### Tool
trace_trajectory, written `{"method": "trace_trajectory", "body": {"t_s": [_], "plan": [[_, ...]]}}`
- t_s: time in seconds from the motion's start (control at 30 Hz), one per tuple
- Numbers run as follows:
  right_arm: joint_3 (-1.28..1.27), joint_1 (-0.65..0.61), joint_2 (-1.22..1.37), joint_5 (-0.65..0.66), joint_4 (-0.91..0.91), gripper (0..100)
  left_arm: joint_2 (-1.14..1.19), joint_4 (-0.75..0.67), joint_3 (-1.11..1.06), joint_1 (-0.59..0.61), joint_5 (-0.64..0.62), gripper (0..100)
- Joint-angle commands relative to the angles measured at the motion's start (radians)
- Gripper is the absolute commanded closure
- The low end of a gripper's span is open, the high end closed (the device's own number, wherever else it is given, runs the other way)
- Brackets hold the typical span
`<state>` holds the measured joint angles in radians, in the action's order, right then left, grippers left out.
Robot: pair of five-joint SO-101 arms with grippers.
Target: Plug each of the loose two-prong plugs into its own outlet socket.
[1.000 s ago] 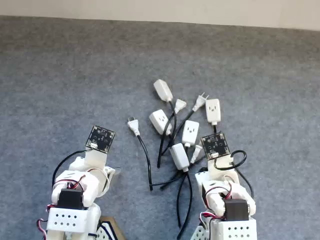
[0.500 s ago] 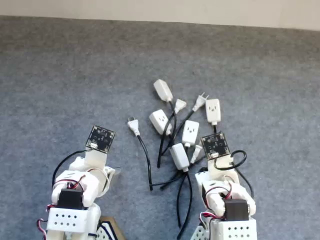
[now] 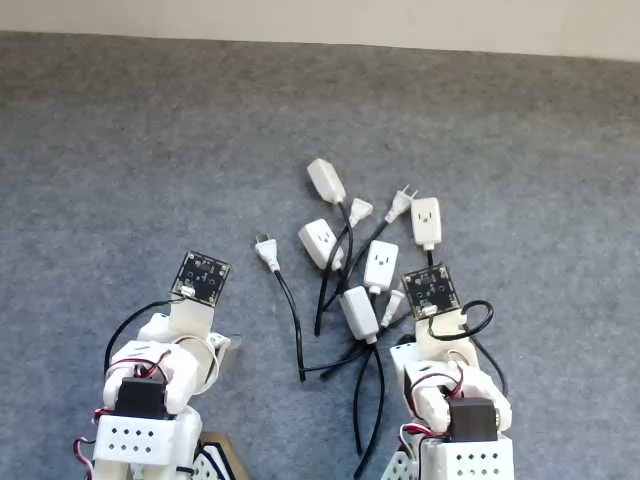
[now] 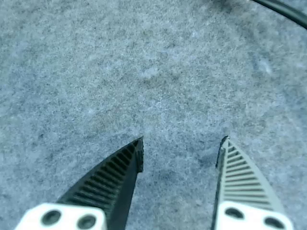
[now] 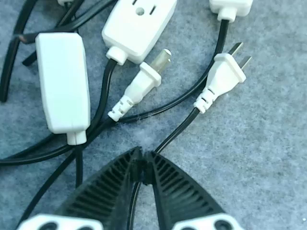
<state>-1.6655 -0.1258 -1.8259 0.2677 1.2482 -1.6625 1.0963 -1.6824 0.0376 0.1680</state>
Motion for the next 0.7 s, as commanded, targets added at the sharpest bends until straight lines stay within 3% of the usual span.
{"method": "trace_trajectory", "body": {"t_s": [0.0,0.43,0.67], "plan": [[-0.148,0.007,-0.008,0.006,0.002,99.3,-0.004,0.003,-0.021,-0.005,0.008,75],[-0.148,-0.071,-0.008,0.006,-0.007,99.3,-0.012,-0.005,-0.021,-0.010,0.006,74],[-0.148,-0.079,-0.010,0.008,-0.176,99.3,-0.013,-0.006,-0.021,-0.002,0.011,74]]}}
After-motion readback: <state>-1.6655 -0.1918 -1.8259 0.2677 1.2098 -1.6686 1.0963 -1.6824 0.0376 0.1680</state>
